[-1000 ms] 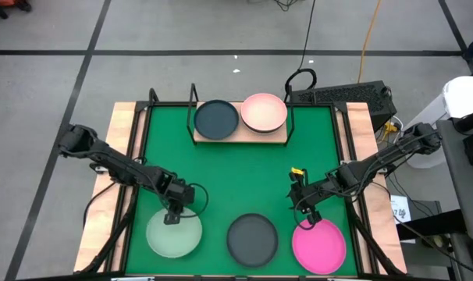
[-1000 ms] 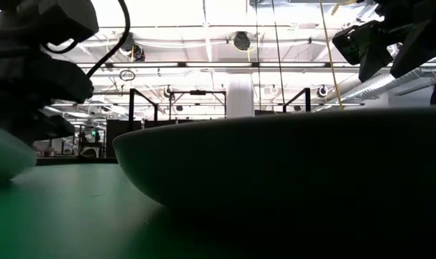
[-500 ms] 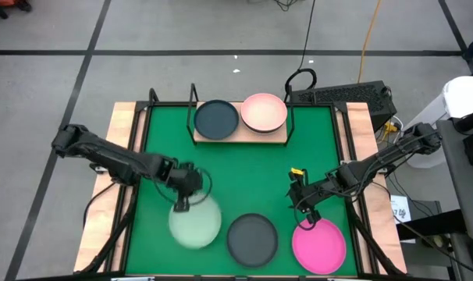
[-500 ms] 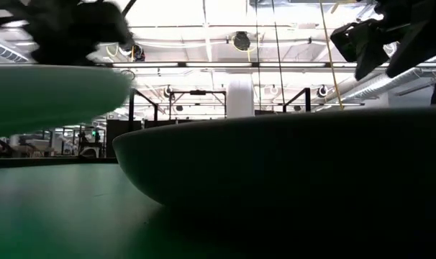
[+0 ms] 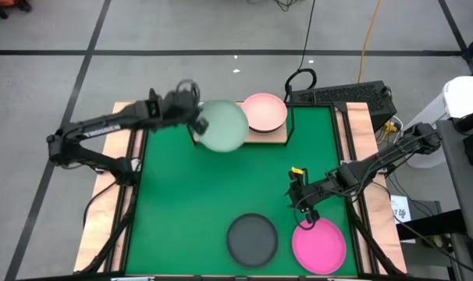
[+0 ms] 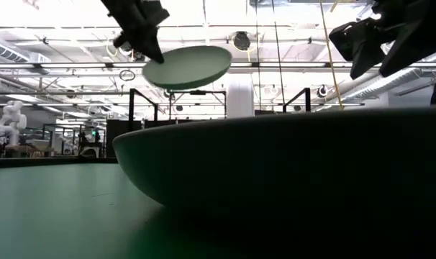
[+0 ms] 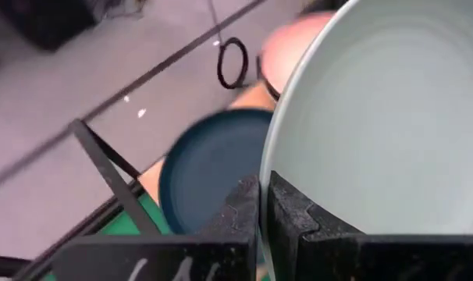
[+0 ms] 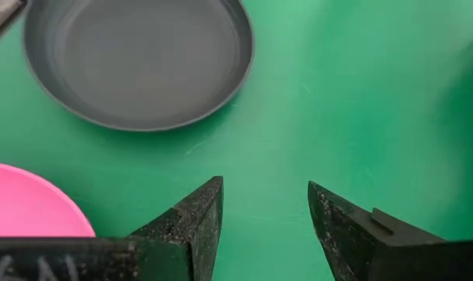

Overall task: Place and stack plates onto a shelf
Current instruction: Stack the gray plate on top of the dark green plate on the shelf

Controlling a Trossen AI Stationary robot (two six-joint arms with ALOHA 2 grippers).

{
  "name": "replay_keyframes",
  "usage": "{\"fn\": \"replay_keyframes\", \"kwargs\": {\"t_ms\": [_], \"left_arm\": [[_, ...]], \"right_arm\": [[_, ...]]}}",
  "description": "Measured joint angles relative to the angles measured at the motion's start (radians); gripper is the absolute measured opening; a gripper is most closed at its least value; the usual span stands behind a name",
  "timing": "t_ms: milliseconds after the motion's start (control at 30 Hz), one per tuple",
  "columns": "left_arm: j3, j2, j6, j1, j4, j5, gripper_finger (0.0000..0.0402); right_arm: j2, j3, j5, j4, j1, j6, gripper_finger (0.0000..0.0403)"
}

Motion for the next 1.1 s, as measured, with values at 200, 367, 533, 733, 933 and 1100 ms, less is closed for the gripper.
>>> {"fn": "replay_keyframes", "kwargs": {"t_ms": [200, 367, 533, 733, 933, 1100], "left_arm": [[0.051, 0.084, -0.13, 0.278, 0.002, 0.261, 0.0009], [0.054, 0.127, -0.179, 0.368, 0.023, 0.344, 0.0024], [0.054, 0.139, -0.175, 0.372, 0.048, 0.334, 0.0047], [0.055, 0.175, -0.176, 0.395, 0.067, 0.339, 0.005], [0.055, 0.241, -0.176, 0.413, 0.003, 0.335, 0.0052], [0.056, 0.271, -0.161, 0.414, 0.024, 0.336, 0.0052]], "right_arm": [[0.0, 0.0, 0.006, 0.004, 0.0, -0.039, 0.0169], [0.0, 0.0, 0.006, 0.021, 0.0, -0.043, 0.0169], [0.0, 0.0, 0.006, 0.034, 0.0, -0.046, 0.0169], [0.0, 0.0, 0.006, 0.066, 0.0, -0.061, 0.0169], [0.0, 0.0, 0.006, 0.069, 0.0, -0.061, 0.0169], [0.0, 0.0, 0.006, 0.069, 0.0, -0.061, 0.0169]]}}
